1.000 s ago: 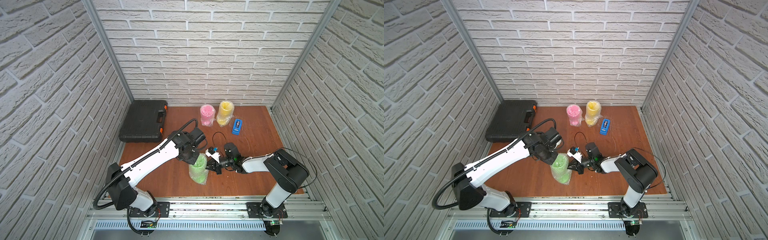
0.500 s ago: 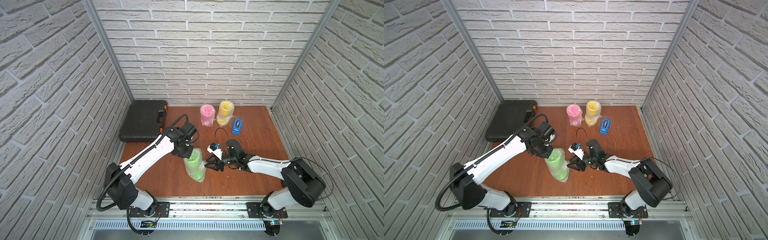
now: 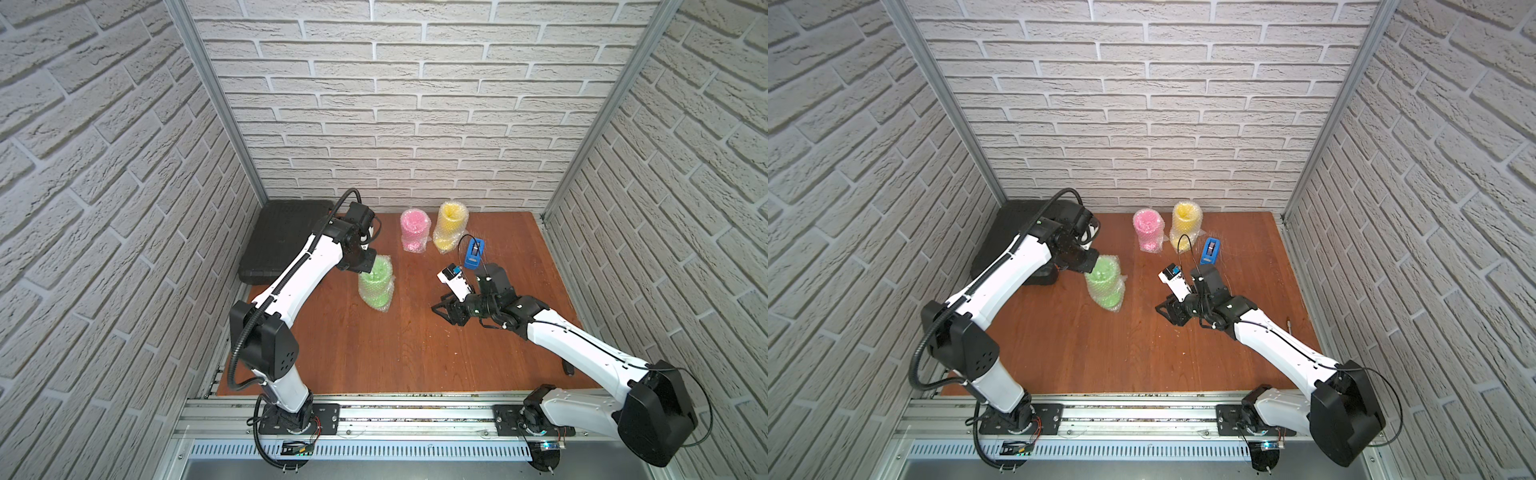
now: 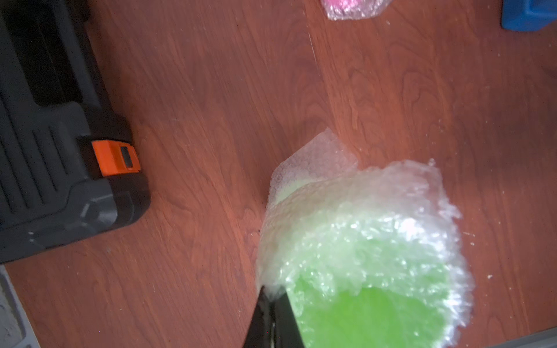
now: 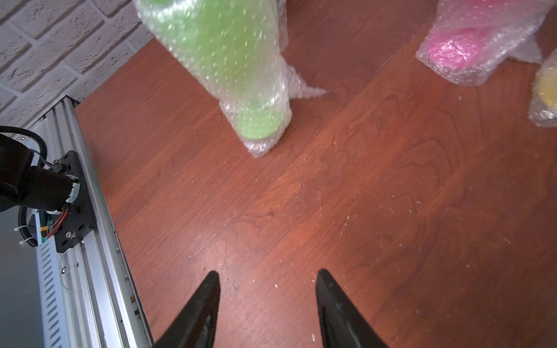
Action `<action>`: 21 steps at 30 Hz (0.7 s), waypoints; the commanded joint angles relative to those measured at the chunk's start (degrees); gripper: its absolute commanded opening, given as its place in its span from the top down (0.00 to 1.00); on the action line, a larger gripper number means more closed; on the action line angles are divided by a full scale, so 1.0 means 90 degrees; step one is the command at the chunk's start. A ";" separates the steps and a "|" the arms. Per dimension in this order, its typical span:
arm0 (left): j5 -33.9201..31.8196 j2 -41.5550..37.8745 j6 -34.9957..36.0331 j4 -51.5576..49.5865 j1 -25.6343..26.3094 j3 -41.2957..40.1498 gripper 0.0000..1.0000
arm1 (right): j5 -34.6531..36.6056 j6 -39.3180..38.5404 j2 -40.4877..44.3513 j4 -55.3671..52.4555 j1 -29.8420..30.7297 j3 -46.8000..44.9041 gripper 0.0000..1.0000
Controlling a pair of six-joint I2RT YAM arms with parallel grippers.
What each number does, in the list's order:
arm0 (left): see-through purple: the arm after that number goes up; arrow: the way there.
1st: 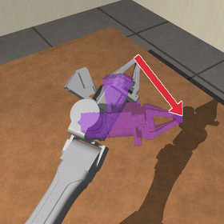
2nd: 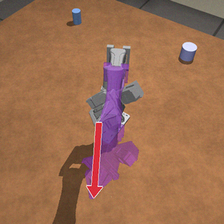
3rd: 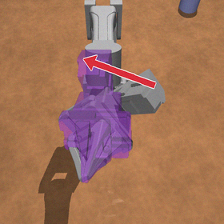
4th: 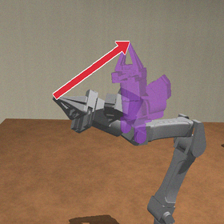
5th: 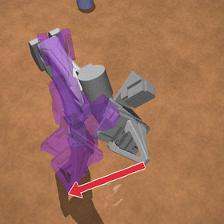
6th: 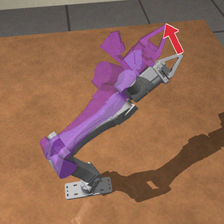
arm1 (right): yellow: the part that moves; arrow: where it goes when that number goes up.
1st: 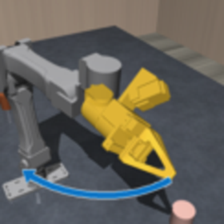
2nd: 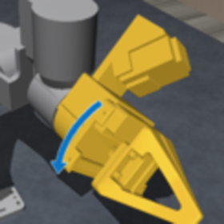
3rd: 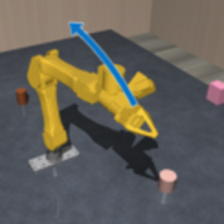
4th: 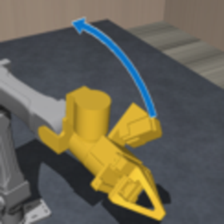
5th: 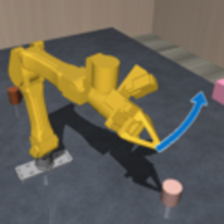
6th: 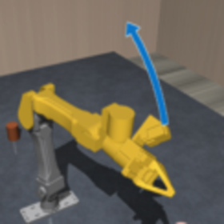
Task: Wrap wine glasses in bubble wrap
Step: Pick up the bubble wrap from the center of the board, then place the bubble wrap at the center of the board.
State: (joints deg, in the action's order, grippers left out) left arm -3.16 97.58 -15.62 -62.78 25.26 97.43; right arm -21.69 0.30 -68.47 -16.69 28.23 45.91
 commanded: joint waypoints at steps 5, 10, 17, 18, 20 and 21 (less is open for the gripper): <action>0.0185 0.0887 0.0543 0.1061 -0.0377 0.0983 1.00 | 0.0658 -0.0121 0.0712 -0.0891 -0.0041 0.0285 0.55; 0.0386 0.1706 0.0694 0.1104 -0.0596 0.1836 1.00 | 0.0925 -0.0113 0.1104 -0.1205 -0.0051 0.0280 0.58; 0.0558 0.2730 0.0838 0.1157 -0.0721 0.2749 1.00 | 0.1156 -0.0177 0.1458 -0.1652 -0.0063 0.0370 0.59; 0.0575 0.2948 0.0882 0.1019 -0.0725 0.2966 1.00 | 0.1173 -0.0165 0.1482 -0.1696 -0.0061 0.0370 0.59; 0.0643 0.3357 0.1037 0.0689 -0.0731 0.3426 1.00 | 0.1205 -0.0157 0.1539 -0.1744 -0.0060 0.0351 0.59; 0.0673 0.3520 0.1072 0.0599 -0.0727 0.3594 1.00 | 0.1227 -0.0138 0.1569 -0.1758 -0.0060 0.0334 0.60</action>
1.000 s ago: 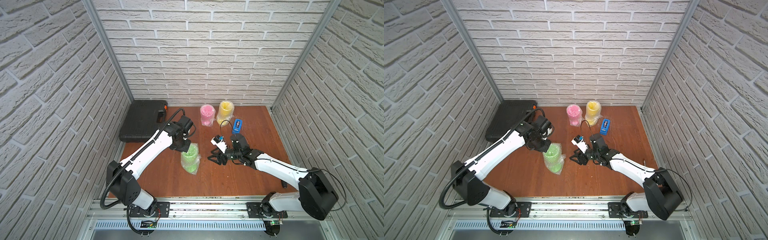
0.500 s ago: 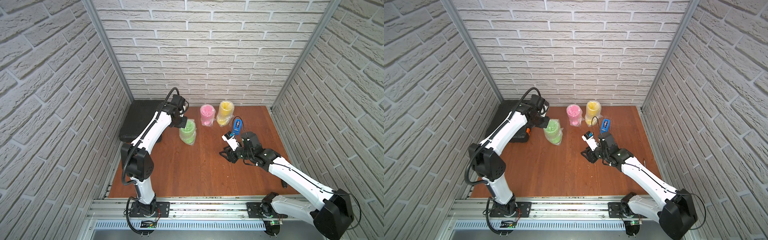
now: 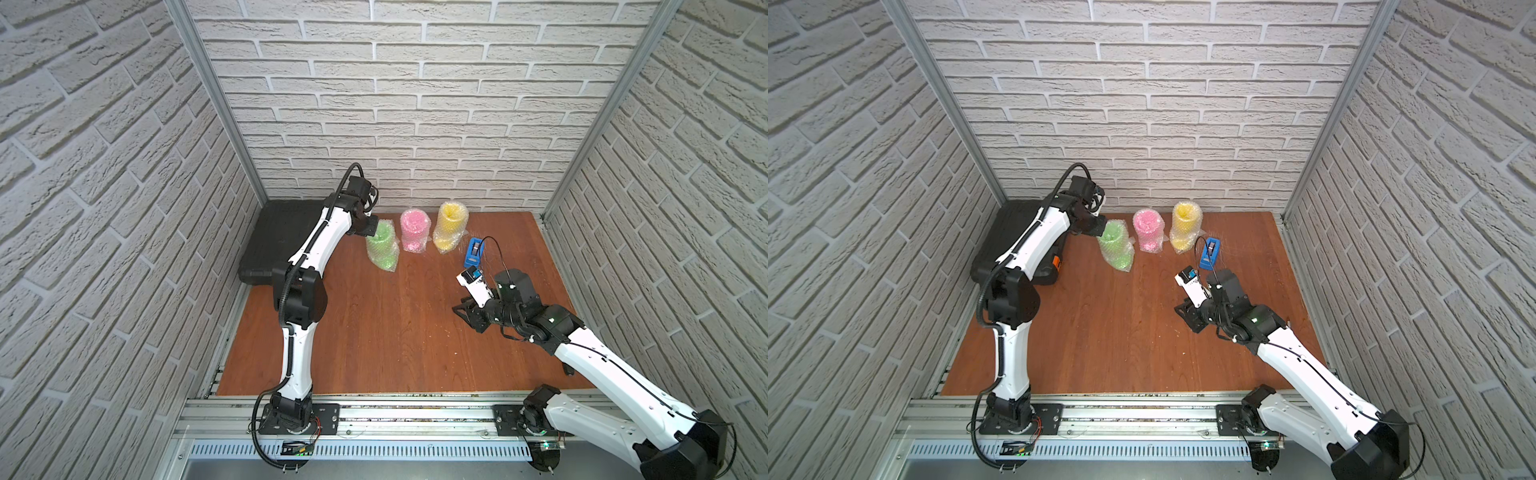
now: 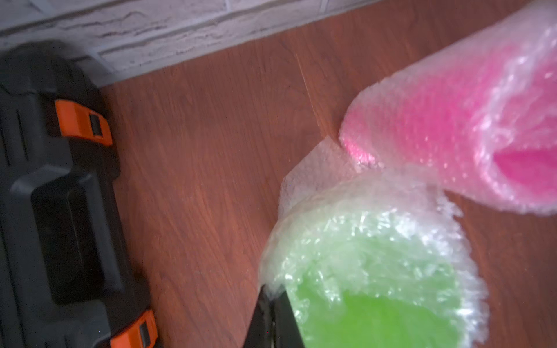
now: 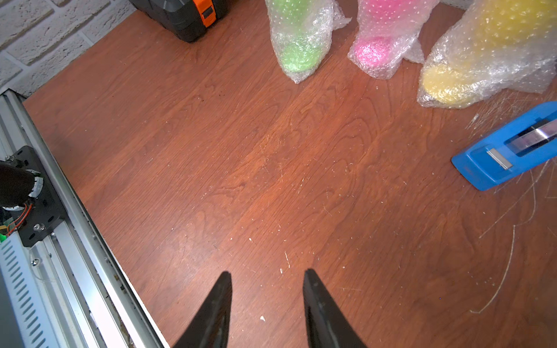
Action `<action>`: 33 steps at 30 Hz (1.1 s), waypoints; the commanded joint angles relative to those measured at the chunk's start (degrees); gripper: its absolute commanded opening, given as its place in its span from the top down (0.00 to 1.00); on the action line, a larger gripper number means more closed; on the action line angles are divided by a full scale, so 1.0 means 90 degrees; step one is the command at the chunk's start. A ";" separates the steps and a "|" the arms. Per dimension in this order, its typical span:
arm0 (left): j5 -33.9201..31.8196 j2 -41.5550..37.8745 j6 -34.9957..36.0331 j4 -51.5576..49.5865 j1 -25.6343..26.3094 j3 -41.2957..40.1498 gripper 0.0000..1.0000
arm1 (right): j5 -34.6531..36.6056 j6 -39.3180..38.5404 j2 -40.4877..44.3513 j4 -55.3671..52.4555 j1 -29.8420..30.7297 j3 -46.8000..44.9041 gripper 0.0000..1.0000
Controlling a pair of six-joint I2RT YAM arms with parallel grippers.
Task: Wrap wine glasses in bubble wrap
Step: Place the bubble wrap at the center of the board.
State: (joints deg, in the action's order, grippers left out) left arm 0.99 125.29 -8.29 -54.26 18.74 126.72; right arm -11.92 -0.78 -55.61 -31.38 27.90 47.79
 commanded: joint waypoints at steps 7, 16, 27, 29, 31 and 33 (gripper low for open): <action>0.0563 0.0395 0.0345 -0.0176 -0.0030 0.0336 0.82 | 0.0265 -0.0069 0.0203 -0.0286 -0.0024 0.0216 0.59; 0.0811 -0.0180 0.0167 0.0196 -0.0204 -0.0095 0.49 | 0.0237 -0.0162 0.0091 -0.0321 -0.0024 0.0343 0.59; 0.1125 -0.0380 0.0162 0.0419 -0.0250 -0.0212 0.18 | 0.0166 -0.0176 0.0037 -0.0284 -0.0024 0.0344 0.58; 0.1168 -0.0396 0.0151 0.0443 -0.0266 -0.0202 0.17 | 0.0167 -0.0166 0.0017 -0.0282 -0.0030 0.0344 0.58; 0.1186 -0.0428 0.0153 0.0449 -0.0281 -0.0207 0.16 | 0.0159 -0.0150 0.0022 -0.0283 -0.0027 0.0354 0.58; 0.1269 -0.0480 0.0138 0.0495 -0.0290 -0.0212 0.16 | 0.0166 -0.0153 0.0036 -0.0283 -0.0029 0.0354 0.58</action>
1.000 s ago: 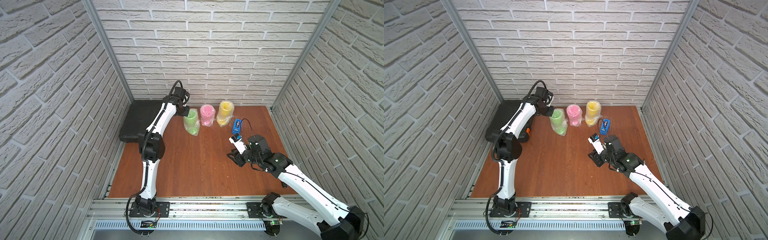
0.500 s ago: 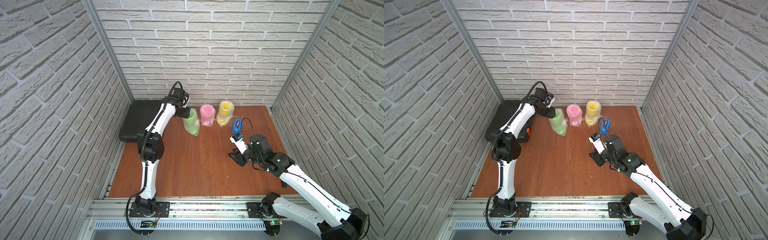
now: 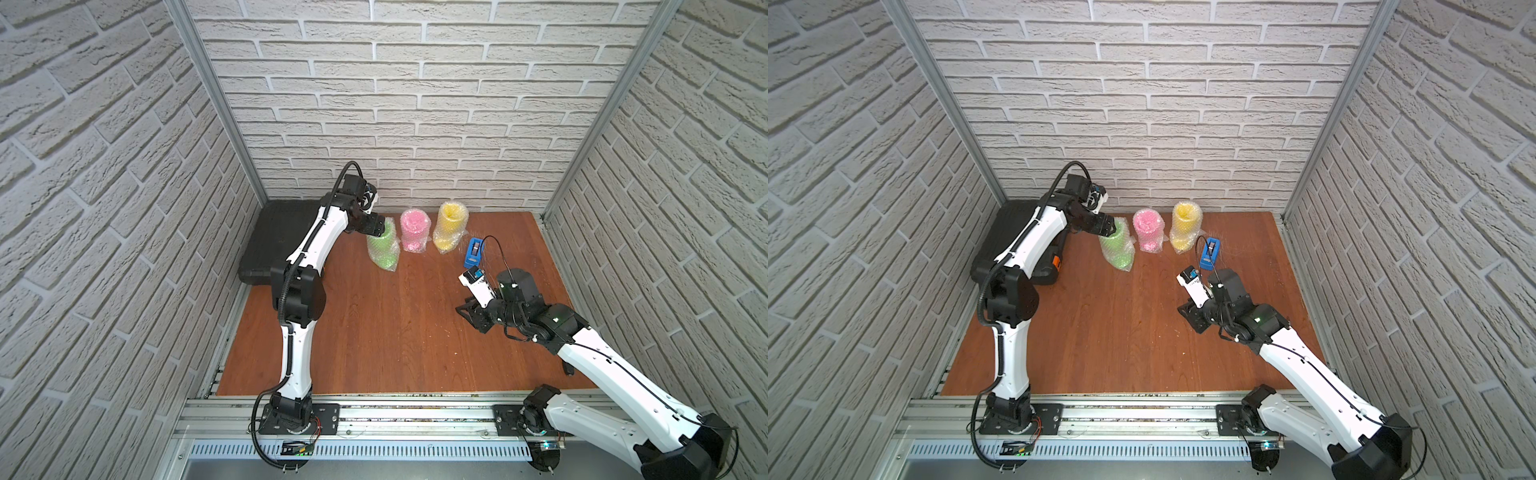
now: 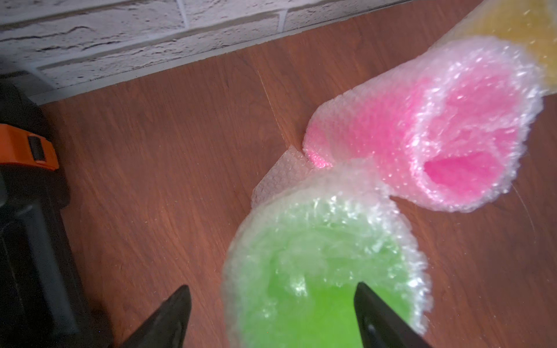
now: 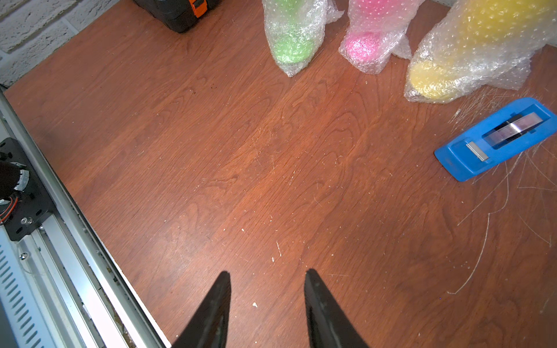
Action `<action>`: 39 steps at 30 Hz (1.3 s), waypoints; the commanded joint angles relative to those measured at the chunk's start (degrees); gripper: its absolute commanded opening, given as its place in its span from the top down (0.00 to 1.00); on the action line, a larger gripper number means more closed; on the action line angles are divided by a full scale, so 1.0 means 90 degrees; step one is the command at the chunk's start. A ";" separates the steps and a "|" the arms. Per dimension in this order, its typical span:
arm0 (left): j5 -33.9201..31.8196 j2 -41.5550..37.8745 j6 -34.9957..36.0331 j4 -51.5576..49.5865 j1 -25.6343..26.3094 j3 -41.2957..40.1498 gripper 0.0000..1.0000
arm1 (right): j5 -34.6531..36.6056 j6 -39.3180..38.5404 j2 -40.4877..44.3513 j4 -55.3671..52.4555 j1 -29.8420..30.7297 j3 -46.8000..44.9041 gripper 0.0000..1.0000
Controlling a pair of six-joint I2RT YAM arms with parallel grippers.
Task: Wrap wine glasses in bubble wrap
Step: Place the bubble wrap at the center of the board, then reset both arms
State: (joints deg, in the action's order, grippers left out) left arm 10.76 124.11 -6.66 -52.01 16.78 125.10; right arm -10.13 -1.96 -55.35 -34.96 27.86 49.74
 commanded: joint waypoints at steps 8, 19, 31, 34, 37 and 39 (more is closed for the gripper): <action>0.0255 -0.1155 -0.0116 0.0848 -0.0084 -0.0547 0.13 | 0.0584 -0.0034 -0.0038 0.0138 -0.0029 0.0187 0.57; -0.1475 -0.3680 0.0112 0.2777 -0.0171 -0.4300 0.02 | 0.2619 0.0100 -0.0814 0.1652 -0.1271 -0.0203 0.00; -0.4091 -0.6131 -0.0753 0.5721 -0.0623 -0.9722 0.02 | 0.2506 0.0520 -0.2180 0.4932 -0.2788 -0.1412 0.00; -0.3573 -0.6355 -0.0580 0.6366 -0.1067 -1.0316 0.02 | 0.2416 0.0483 -0.2470 0.6513 -0.2889 -0.2052 0.00; -0.3021 -0.6316 0.0039 0.8541 -0.1262 -1.1305 0.02 | 0.1862 0.0650 -0.2956 0.7610 -0.3133 -0.2431 0.02; -0.2230 -0.5848 0.0022 1.0311 -0.1659 -1.2005 0.02 | 0.1292 0.0380 -0.3125 0.8154 -0.3144 -0.2698 0.03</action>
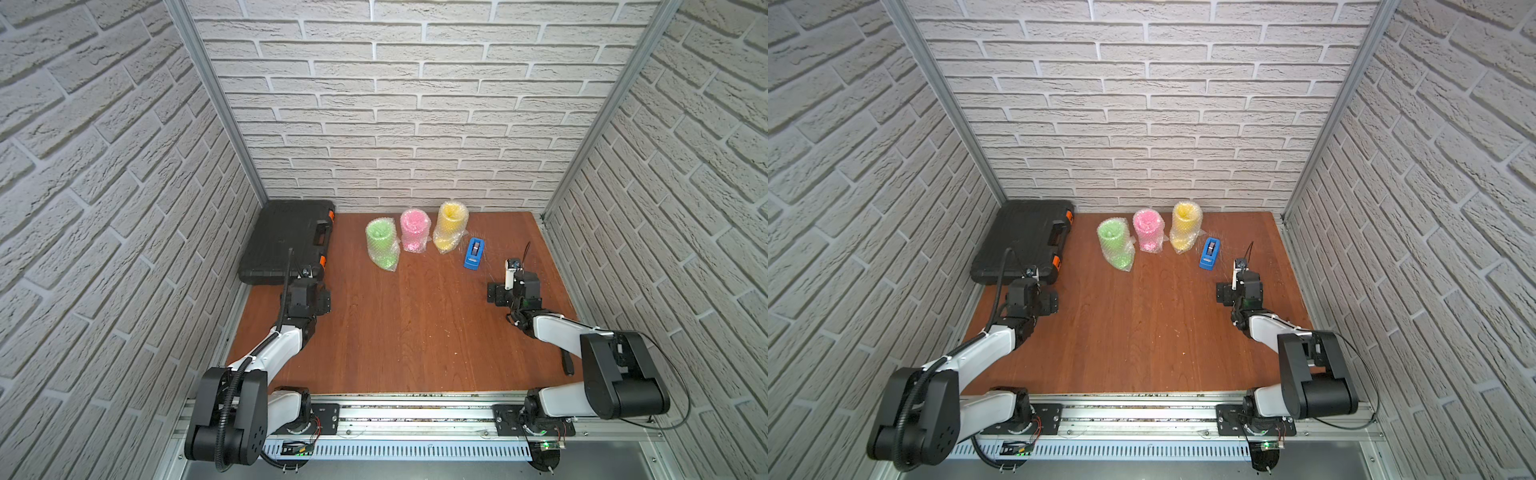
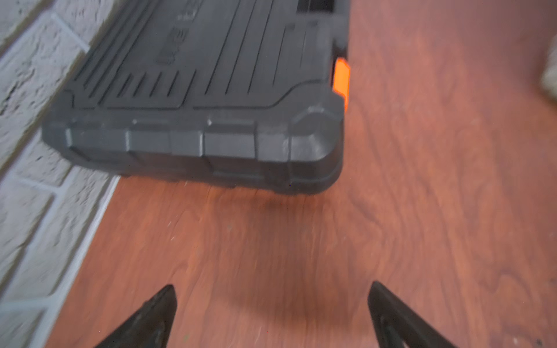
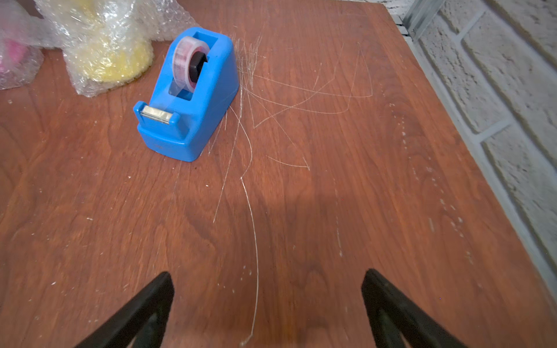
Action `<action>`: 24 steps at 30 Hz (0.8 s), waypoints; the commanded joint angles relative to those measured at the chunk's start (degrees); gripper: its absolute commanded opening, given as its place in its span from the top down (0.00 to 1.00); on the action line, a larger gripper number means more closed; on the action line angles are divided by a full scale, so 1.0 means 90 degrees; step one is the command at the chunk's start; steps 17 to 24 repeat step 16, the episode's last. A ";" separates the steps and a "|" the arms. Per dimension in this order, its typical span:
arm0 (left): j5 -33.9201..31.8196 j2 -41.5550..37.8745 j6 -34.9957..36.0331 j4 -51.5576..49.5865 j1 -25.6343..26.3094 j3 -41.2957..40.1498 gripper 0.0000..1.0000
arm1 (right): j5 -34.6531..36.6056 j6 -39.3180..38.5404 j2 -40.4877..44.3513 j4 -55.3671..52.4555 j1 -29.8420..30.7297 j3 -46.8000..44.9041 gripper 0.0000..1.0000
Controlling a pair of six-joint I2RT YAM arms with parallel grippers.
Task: Wrap wine glasses in bubble wrap
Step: Reset both arms
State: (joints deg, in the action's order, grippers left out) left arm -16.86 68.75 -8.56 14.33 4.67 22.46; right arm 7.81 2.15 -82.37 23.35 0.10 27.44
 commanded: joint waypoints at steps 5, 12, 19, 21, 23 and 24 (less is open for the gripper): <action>0.1700 0.1042 0.0795 0.3423 -0.0504 -0.0301 0.02 | -0.0630 -0.0154 -0.0246 0.2315 -0.0001 -0.0520 0.00; 0.2382 0.2292 0.0849 0.5348 -0.0813 -0.0700 0.02 | -0.0793 -0.0385 -0.0502 0.2642 0.0103 -0.0518 0.00; 0.2074 0.2394 0.0593 0.4879 -0.0908 -0.0335 0.02 | -0.0701 -0.0315 -0.0297 0.2300 0.0097 -0.0474 0.00; 0.2074 0.2394 0.0593 0.4879 -0.0908 -0.0335 0.02 | -0.0701 -0.0315 -0.0297 0.2300 0.0097 -0.0474 0.00; 0.2074 0.2394 0.0593 0.4879 -0.0908 -0.0335 0.02 | -0.0701 -0.0315 -0.0297 0.2300 0.0097 -0.0474 0.00; 0.2074 0.2394 0.0593 0.4879 -0.0908 -0.0335 0.02 | -0.0701 -0.0315 -0.0297 0.2300 0.0097 -0.0474 0.00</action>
